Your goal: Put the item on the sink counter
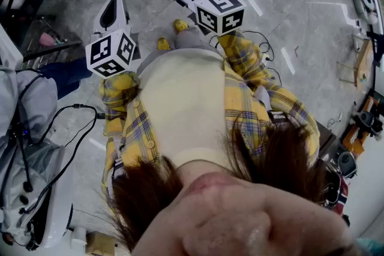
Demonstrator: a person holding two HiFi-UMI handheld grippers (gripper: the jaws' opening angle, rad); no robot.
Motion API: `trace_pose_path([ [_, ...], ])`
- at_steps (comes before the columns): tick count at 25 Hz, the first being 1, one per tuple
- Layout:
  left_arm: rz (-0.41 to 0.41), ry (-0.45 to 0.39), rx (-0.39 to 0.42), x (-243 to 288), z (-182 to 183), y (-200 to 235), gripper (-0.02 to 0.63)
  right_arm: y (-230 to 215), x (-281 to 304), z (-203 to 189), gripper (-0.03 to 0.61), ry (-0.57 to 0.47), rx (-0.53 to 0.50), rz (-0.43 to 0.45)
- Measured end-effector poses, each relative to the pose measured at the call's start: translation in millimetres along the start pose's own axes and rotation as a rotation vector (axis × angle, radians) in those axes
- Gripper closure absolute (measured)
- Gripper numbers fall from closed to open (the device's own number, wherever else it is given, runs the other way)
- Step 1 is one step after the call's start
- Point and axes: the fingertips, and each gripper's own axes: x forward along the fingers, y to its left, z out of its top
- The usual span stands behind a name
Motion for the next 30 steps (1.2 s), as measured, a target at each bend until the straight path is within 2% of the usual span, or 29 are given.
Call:
trace_pose_path([
  [10,0.007,0.006,-0.011,2,1,12,0.607,-2,11,2,0.282,0.014,0.035,0.0],
  [20,0.033,0.028,-0.031,13,-10,19,0.607,-16,26,-3,0.282,0.05,-0.002,0.003],
  [24,0.062,0.035,-0.035,28,-16,26,0.607,-32,44,-2,0.282,0.047,-0.011,0.016],
  [30,0.084,0.038,-0.004,74,-1,25,0.607,-59,71,11,0.282,0.041,-0.014,0.069],
])
